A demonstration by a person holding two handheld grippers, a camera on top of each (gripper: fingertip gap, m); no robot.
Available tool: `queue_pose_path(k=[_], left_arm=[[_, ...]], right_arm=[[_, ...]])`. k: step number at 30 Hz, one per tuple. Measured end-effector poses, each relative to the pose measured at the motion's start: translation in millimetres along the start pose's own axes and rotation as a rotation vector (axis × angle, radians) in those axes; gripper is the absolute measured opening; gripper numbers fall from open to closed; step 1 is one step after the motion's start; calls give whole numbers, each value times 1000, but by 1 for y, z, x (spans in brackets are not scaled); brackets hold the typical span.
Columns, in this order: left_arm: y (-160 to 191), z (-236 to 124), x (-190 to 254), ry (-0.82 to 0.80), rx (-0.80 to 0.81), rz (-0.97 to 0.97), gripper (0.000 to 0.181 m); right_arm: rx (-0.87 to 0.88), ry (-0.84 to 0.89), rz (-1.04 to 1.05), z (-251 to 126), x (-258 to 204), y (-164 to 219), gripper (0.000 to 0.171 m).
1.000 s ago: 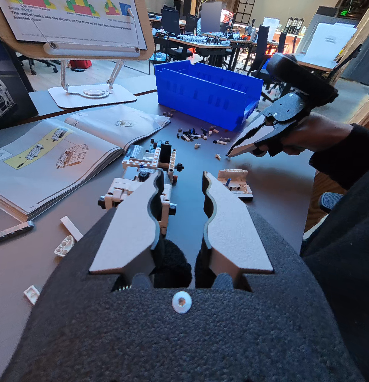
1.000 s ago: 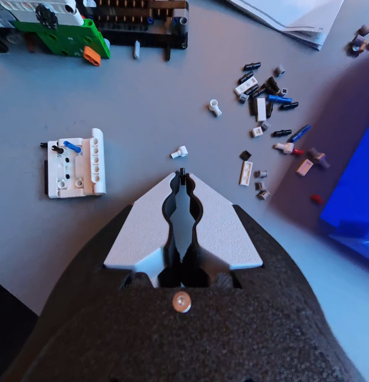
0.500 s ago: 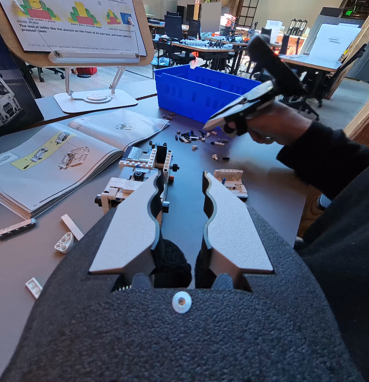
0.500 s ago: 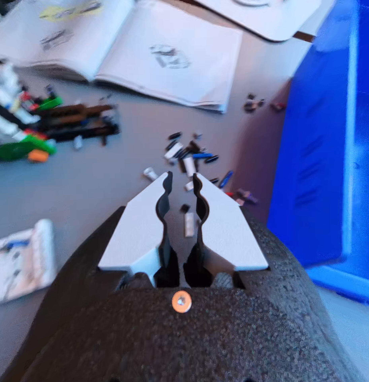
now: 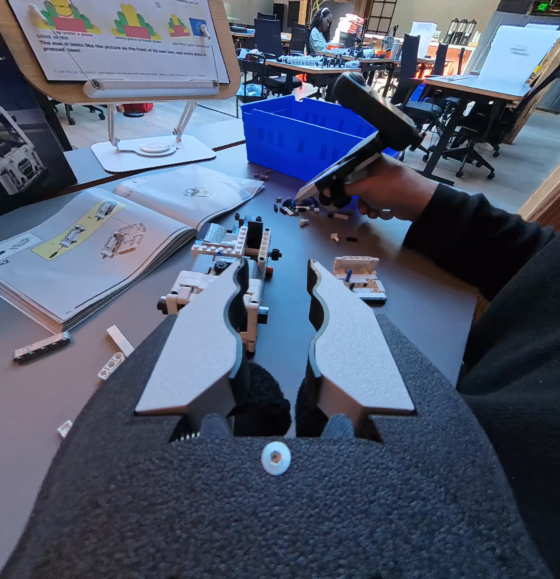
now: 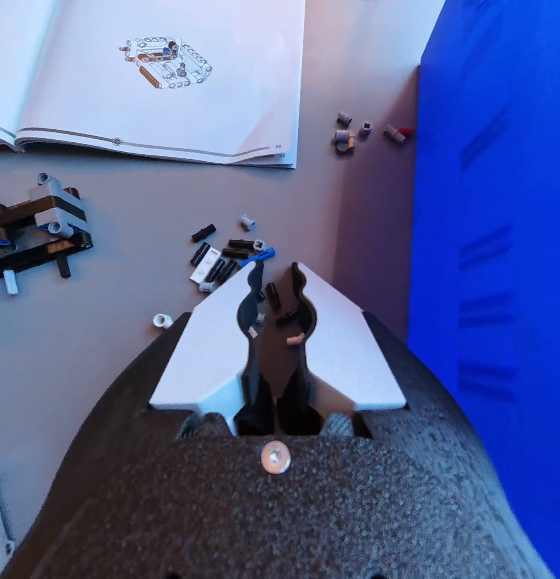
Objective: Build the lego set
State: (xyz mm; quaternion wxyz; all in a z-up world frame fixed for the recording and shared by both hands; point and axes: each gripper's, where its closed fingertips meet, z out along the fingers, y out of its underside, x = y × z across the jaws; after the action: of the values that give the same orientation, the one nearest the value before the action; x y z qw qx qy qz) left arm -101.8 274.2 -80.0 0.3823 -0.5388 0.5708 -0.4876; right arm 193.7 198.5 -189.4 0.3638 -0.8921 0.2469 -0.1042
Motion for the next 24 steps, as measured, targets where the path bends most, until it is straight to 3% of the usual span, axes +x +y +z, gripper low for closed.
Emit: queue_pose_path(k=[13, 24], left_arm=[[3, 4, -11, 1, 2, -51, 36], [1, 8, -10, 20, 4, -57, 36]], right_arm=[[-1, -32, -89, -27, -8, 6, 24], [-15, -98, -31, -14, -8, 11, 17]])
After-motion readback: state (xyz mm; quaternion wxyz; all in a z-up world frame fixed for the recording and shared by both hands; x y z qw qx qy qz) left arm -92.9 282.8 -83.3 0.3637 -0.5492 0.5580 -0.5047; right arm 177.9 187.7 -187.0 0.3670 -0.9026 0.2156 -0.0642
